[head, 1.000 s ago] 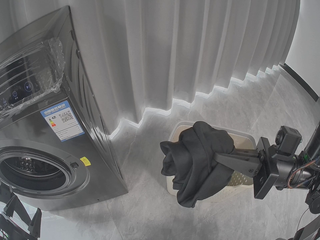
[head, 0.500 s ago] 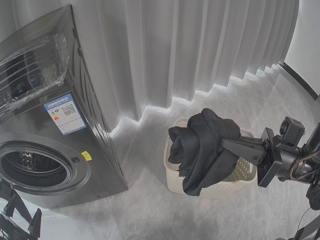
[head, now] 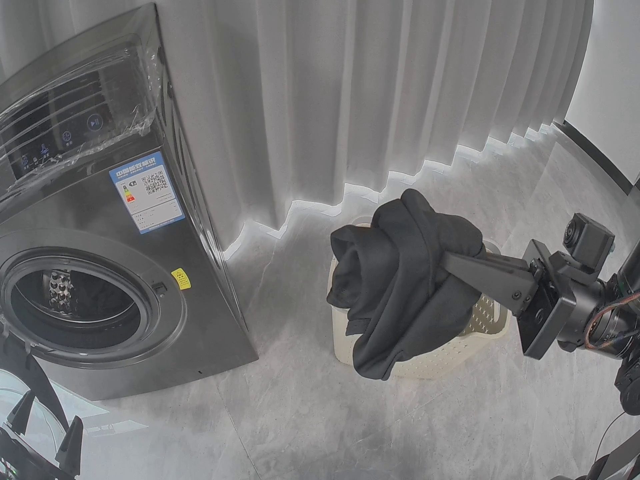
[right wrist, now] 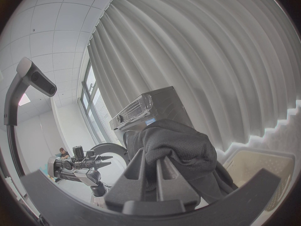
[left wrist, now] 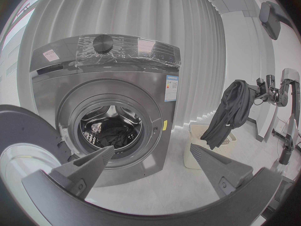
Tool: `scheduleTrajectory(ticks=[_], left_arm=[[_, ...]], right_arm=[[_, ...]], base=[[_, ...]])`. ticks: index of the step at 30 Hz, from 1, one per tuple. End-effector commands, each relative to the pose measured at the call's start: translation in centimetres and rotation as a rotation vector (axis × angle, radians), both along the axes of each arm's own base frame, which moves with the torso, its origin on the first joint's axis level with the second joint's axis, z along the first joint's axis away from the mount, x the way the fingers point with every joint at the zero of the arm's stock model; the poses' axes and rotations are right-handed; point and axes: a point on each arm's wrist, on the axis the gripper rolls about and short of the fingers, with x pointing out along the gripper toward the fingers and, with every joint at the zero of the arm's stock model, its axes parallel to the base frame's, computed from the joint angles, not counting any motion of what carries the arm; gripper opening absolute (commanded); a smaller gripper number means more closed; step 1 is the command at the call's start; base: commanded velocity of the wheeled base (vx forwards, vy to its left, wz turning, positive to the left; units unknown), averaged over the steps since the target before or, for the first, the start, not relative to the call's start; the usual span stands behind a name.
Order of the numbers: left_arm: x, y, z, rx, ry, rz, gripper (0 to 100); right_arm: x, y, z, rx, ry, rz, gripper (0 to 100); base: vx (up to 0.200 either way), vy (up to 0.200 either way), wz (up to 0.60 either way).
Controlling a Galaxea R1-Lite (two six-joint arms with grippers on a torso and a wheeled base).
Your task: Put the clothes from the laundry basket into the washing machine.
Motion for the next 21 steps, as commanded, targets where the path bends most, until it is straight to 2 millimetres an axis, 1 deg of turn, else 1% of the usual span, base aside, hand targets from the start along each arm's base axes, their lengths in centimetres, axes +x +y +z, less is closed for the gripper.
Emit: scheduleTrajectory(ticks=[1, 9, 10, 12, 21], left_arm=[[0.1, 0.0, -0.5, 0.001, 0.019, 0.0, 100], [0.1, 0.0, -0.5, 0.001, 0.019, 0.0, 100], [0.1, 0.0, -0.5, 0.001, 0.019, 0.0, 100], [0.1, 0.0, -0.5, 0.001, 0.019, 0.0, 100], [0.1, 0.0, -0.5, 0.001, 0.019, 0.0, 100]], right_arm=[[-0.3, 0.1, -0.2, 0.001, 0.016, 0.016, 0], [-1.4, 1.0, -0.2, 0.003, 0.014, 0.078, 0], [-2.0, 1.0, 0.3, 0.017, 0.002, 0.098, 0], [-2.2, 0.8, 0.6, 0.029, -0.003, 0.098, 0], [-1.8, 0.9, 0.1, 0.021, 0.023, 0.082, 0]], base=[[0.0, 0.0, 0.0], [0.0, 0.0, 0.0], [0.0, 0.0, 0.0], [0.0, 0.0, 0.0], [0.0, 0.0, 0.0]])
